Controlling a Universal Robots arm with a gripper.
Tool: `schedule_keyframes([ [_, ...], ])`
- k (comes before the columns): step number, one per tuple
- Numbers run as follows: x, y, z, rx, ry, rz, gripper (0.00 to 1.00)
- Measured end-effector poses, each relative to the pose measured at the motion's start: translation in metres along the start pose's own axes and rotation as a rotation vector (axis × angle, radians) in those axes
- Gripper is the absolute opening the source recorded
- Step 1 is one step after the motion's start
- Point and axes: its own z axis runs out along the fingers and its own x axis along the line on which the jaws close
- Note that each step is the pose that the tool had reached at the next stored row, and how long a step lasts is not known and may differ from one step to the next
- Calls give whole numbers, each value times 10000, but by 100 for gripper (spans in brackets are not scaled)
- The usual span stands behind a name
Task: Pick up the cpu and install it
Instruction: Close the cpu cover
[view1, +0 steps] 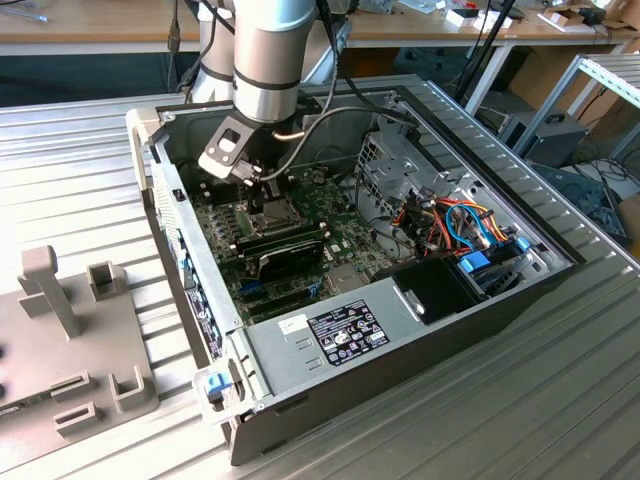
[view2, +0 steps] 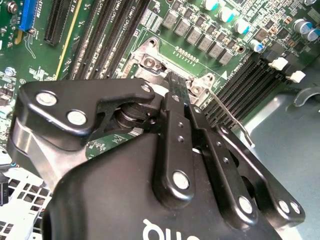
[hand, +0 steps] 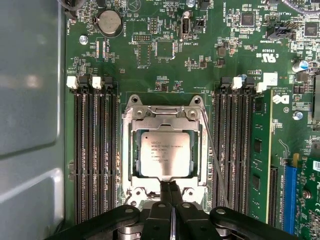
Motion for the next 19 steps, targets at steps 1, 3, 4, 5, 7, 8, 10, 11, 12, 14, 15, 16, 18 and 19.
schedule_keyframes([
  [1,0,0,-1,1,-1,0,11],
  [3,-1,-24,-2,3,-3,-1,11],
  [4,-1,-40,-2,0,-2,0,11],
  [5,0,-78,-2,-3,-1,0,11],
  [7,0,-106,-2,-4,-2,0,11],
  [8,0,-135,-3,-8,-2,-1,11],
  [10,0,-149,-3,-12,0,-3,11],
  [11,0,-150,-6,-11,-2,-2,11],
  [12,-1,-150,-16,-10,-3,-1,11],
  [14,-2,-149,-83,-11,-2,0,11],
  [15,-1,-149,-87,-12,-1,0,11],
  [16,-1,-149,-87,-13,1,0,11],
  [18,-2,-116,-87,-11,-2,1,11],
  [19,-2,-95,-87,-11,-1,1,11],
])
